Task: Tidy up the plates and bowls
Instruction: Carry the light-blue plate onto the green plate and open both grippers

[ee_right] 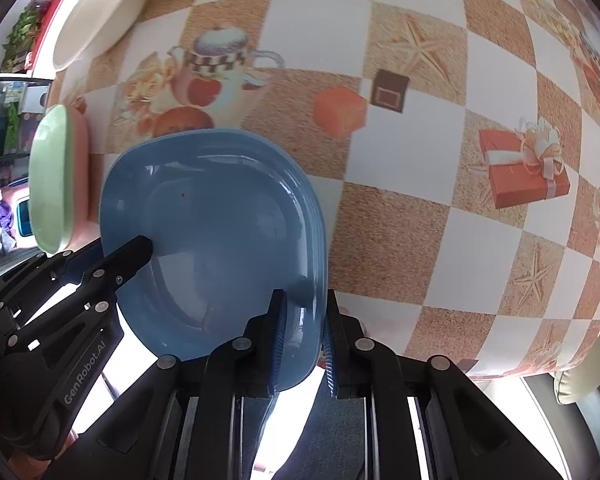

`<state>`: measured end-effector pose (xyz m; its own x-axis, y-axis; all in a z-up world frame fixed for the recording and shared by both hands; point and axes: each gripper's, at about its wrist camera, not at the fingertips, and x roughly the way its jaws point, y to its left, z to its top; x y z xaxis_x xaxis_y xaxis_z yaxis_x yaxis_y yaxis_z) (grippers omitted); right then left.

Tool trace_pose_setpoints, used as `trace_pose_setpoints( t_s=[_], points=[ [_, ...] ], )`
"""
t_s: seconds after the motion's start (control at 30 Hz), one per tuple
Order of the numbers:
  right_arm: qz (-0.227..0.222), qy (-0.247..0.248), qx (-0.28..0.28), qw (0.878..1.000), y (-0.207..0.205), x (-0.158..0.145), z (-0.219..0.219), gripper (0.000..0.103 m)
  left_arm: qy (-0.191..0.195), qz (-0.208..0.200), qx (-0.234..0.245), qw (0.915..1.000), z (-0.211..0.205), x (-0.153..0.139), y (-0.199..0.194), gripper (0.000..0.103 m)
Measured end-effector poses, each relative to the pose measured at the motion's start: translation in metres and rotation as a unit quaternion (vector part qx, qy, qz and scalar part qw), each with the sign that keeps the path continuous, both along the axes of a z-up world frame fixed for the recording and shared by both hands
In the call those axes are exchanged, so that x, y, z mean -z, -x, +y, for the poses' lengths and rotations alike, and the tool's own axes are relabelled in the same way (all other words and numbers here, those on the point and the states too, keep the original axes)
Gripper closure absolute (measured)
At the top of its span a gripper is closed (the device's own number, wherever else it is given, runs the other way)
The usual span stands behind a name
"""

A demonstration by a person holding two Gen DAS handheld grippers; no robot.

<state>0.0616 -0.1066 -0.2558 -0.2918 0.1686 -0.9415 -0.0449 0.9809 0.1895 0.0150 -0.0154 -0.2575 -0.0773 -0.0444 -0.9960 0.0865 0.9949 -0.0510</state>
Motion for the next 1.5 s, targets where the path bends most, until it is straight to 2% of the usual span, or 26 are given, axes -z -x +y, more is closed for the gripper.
trace_pose_setpoints(
  t_s=[0.23, 0.53, 0.7, 0.77, 0.9, 1.03, 1.2, 1.5],
  points=[
    [-0.02, -0.013, -0.015, 1.0, -0.006, -0.03, 0.014, 0.083, -0.004, -0.022, -0.028, 0.9994, 0.041, -0.022, 0.006, 0.083],
    [-0.035, -0.033, -0.03, 0.998, -0.018, -0.037, 0.061, 0.083, -0.019, -0.041, -0.06, 0.9971, 0.088, -0.05, 0.006, 0.083],
    [-0.04, -0.045, -0.039, 0.997, -0.023, -0.037, 0.092, 0.083, -0.029, -0.051, -0.076, 0.9954, 0.13, -0.068, 0.008, 0.083],
    [-0.041, -0.05, -0.043, 0.997, -0.029, -0.035, 0.098, 0.083, -0.034, -0.054, -0.083, 0.9945, 0.139, -0.063, -0.004, 0.083],
    [-0.04, -0.06, -0.053, 0.996, -0.034, -0.036, 0.118, 0.083, -0.04, -0.057, -0.095, 0.993, 0.157, -0.071, -0.005, 0.083],
    [-0.035, -0.065, -0.058, 0.996, -0.041, -0.036, 0.132, 0.083, -0.045, -0.054, -0.105, 0.992, 0.173, -0.064, -0.01, 0.083],
    [-0.024, -0.068, -0.064, 0.995, -0.045, -0.031, 0.145, 0.083, -0.054, -0.053, -0.111, 0.991, 0.178, -0.053, -0.021, 0.083],
    [-0.008, -0.07, -0.04, 0.997, -0.052, -0.021, 0.147, 0.083, -0.064, -0.058, -0.104, 0.9908, 0.185, -0.043, -0.038, 0.083]
  ],
)
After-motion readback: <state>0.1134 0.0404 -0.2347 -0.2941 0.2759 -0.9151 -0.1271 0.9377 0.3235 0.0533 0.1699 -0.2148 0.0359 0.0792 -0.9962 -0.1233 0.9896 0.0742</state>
